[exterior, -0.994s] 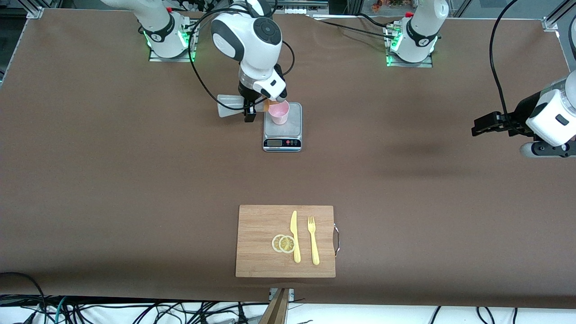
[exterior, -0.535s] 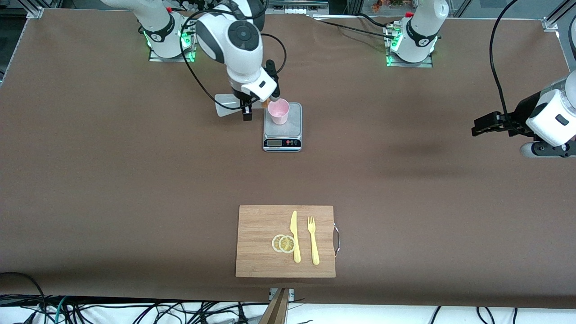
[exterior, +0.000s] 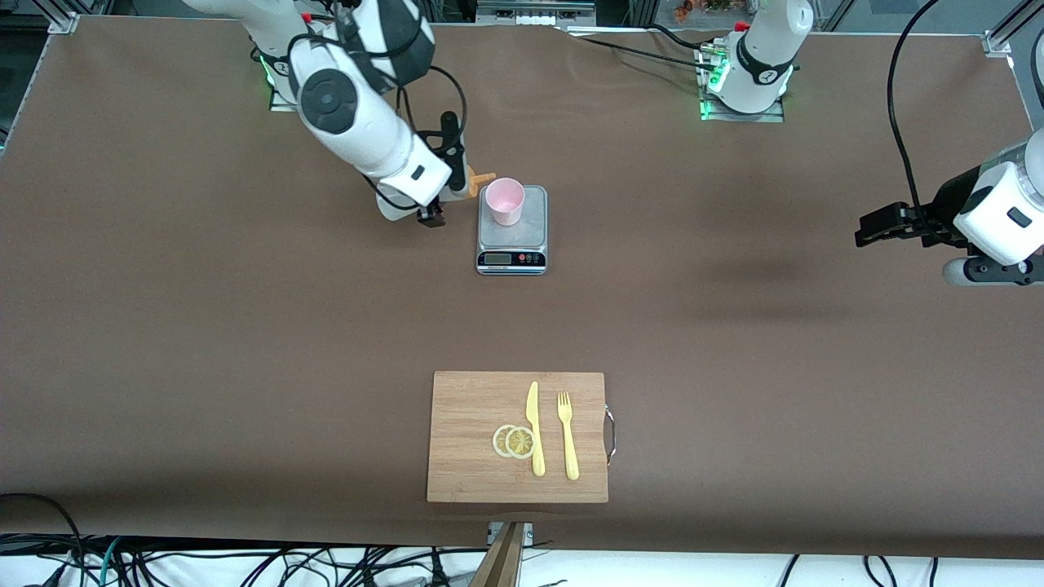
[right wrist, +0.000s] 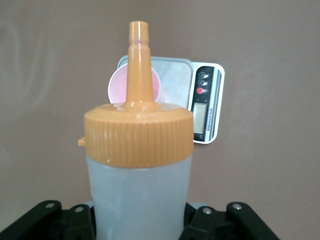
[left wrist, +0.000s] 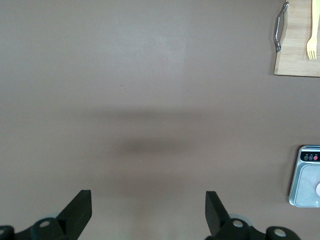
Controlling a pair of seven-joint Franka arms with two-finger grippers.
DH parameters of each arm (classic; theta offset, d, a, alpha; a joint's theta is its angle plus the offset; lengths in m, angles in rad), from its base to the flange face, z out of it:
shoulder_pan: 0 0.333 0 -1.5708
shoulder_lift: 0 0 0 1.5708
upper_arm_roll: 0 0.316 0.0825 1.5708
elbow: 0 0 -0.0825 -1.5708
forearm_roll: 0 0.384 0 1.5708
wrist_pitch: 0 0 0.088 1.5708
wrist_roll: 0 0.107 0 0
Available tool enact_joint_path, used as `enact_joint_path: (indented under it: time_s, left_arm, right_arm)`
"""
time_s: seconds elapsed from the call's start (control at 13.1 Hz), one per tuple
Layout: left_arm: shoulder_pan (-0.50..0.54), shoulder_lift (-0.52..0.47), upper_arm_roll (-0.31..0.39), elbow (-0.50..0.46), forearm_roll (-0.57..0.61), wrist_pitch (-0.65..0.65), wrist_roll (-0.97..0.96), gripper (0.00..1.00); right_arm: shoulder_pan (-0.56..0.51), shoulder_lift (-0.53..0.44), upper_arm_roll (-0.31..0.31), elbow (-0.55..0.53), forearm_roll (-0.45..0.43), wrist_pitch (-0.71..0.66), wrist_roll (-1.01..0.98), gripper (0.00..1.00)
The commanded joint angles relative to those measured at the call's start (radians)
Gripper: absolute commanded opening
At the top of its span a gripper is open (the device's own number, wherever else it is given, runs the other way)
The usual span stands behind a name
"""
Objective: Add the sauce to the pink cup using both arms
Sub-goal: 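Carry the sauce bottle back beside the scale with the right gripper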
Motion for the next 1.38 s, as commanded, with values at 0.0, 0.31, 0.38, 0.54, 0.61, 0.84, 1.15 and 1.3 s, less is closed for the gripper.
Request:
enact_joint_path:
  time_s: [0.0, 0.31, 0.38, 0.54, 0.61, 0.84, 1.15, 1.3]
  left_arm:
    - [0.009, 0.003, -0.008, 0.014, 0.016, -0.016, -0.005, 1.00]
    - [0.007, 0.003, -0.008, 0.012, 0.016, -0.016, -0.005, 1.00]
    - [0.007, 0.003, -0.008, 0.012, 0.016, -0.017, -0.005, 1.00]
    - [0.007, 0.003, -0.008, 0.014, 0.016, -0.016, -0.005, 1.00]
    - [0.007, 0.003, -0.008, 0.012, 0.016, -0.016, -0.005, 1.00]
    - [0.007, 0.003, -0.008, 0.012, 0.016, -0.016, -0.005, 1.00]
    - [0.007, 0.003, -0.007, 0.014, 0.016, -0.016, -0.005, 1.00]
    - [0.007, 0.003, -0.008, 0.012, 0.016, -0.016, -0.005, 1.00]
  right_arm:
    - [0.001, -0.038, -0.109, 0.002, 0.155, -0.087, -0.146, 0.00]
    - [-0.063, -0.017, -0.238, 0.008, 0.378, -0.271, -0.344, 0.00]
    - [-0.124, -0.004, -0.239, 0.008, 0.419, -0.339, -0.376, 0.00]
    - [-0.238, 0.026, -0.240, 0.008, 0.471, -0.449, -0.474, 0.00]
    - [-0.290, 0.054, -0.240, 0.008, 0.505, -0.514, -0.534, 0.00]
    - [-0.434, 0.196, -0.240, 0.008, 0.614, -0.680, -0.808, 0.00]
    - [-0.551, 0.408, -0.232, 0.050, 0.697, -0.836, -1.111, 0.00]
    - [-0.605, 0.509, -0.230, 0.106, 0.729, -0.907, -1.191, 0.00]
